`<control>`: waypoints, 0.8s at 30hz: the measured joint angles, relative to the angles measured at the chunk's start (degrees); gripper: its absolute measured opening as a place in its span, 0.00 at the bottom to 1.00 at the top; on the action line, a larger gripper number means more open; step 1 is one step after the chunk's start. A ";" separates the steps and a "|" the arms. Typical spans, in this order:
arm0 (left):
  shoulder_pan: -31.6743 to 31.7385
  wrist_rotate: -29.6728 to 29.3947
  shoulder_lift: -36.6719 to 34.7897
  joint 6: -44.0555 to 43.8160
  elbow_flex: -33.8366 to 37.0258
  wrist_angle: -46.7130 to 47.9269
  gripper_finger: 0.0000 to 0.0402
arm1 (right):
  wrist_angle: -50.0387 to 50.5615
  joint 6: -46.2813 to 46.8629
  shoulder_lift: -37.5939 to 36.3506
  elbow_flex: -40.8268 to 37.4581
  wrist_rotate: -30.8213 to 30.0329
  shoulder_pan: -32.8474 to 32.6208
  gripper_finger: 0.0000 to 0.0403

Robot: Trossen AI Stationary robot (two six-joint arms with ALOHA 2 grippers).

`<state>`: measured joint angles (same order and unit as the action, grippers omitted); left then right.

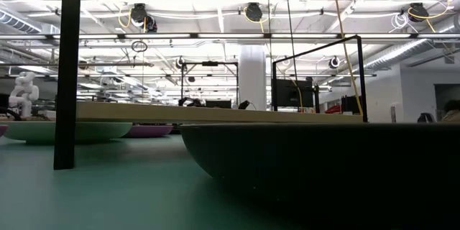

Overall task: Place and stack plates onto a shelf
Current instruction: Put the top black plate on the shelf

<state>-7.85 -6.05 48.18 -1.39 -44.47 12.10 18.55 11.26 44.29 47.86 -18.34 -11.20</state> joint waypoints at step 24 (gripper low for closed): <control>-1.32 -0.61 3.28 -0.42 0.00 0.04 0.01 | 39.86 23.01 11.77 19.73 -3.75 -11.44 0.00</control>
<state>-9.17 -6.66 51.46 -1.81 -44.47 12.14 58.41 34.27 56.06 67.59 -22.09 -22.64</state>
